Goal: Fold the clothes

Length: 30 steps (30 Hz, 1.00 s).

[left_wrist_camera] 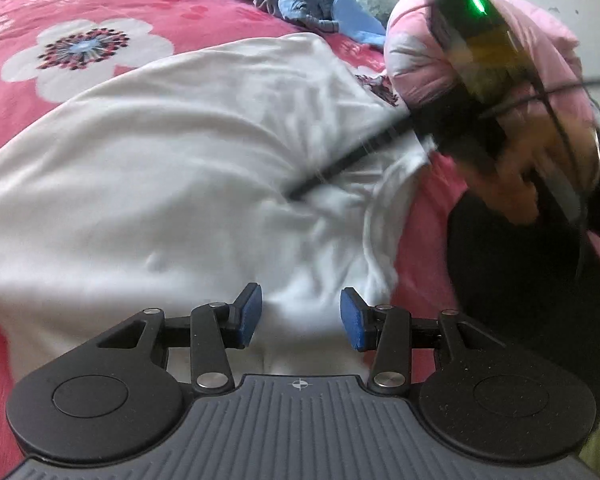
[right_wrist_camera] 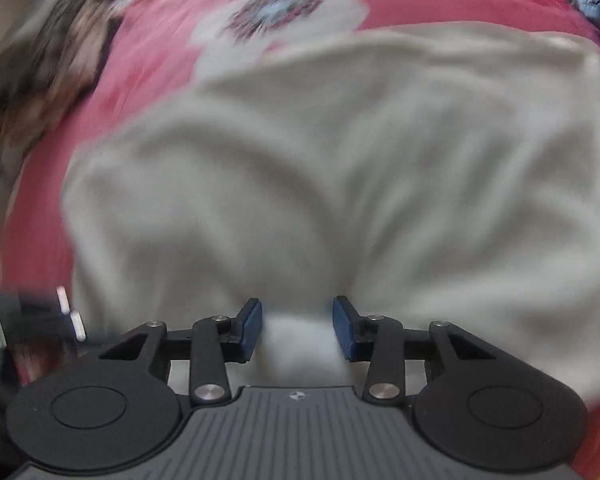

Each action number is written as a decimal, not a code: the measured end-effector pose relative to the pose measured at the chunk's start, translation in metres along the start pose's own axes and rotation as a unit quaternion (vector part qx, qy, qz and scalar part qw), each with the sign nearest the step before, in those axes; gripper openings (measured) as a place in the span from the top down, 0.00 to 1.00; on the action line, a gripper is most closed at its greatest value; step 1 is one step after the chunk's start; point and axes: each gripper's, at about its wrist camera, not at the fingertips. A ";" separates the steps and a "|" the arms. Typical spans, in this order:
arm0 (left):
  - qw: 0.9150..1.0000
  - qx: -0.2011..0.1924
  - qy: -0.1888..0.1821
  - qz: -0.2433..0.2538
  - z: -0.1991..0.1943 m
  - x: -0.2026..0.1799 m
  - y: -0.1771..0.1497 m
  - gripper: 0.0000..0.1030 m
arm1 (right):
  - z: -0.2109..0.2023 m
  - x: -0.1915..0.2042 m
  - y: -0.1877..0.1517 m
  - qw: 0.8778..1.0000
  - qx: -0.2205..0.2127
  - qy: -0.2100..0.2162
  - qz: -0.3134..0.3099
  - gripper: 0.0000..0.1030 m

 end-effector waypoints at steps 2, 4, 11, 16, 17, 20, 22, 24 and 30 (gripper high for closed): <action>1.000 -0.008 0.002 -0.010 -0.015 0.004 -0.005 0.58 | -0.013 0.003 -0.016 1.000 0.015 -0.003 -0.015 0.58; 1.000 -0.021 0.006 -0.015 -0.028 0.009 -0.001 0.58 | -0.026 0.002 -0.026 0.999 0.035 0.001 -0.017 0.61; 0.996 -0.068 0.052 -0.001 -0.013 0.021 0.042 0.58 | -0.047 0.014 0.037 0.997 -0.077 0.002 0.005 0.60; 0.997 -0.013 0.073 -0.006 0.012 0.028 0.028 0.58 | 0.002 0.034 0.029 0.999 -0.038 0.034 -0.006 0.63; 0.997 -0.008 0.076 -0.002 0.008 0.028 0.020 0.58 | 0.007 0.037 0.015 0.999 -0.021 0.042 -0.007 0.63; 0.997 0.000 0.081 -0.012 -0.015 0.033 -0.006 0.58 | -0.005 0.047 -0.037 0.998 0.002 0.048 -0.034 0.63; 0.996 0.001 0.082 -0.035 -0.030 0.040 -0.015 0.58 | -0.019 0.044 -0.056 0.997 0.026 0.061 -0.025 0.63; 0.995 -0.013 0.084 -0.052 -0.044 0.045 -0.014 0.58 | -0.034 0.039 -0.056 0.998 0.014 0.054 -0.013 0.63; 0.993 -0.079 0.061 -0.062 -0.038 0.042 0.027 0.58 | -0.039 0.039 -0.029 0.997 -0.045 0.061 0.019 0.64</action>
Point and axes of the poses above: each gripper's, at about its wrist camera, not at the fingertips, and z roughly the way its jaws point, x to its left, y to its top, and after that the axes turned 4 degrees about z, right-handed
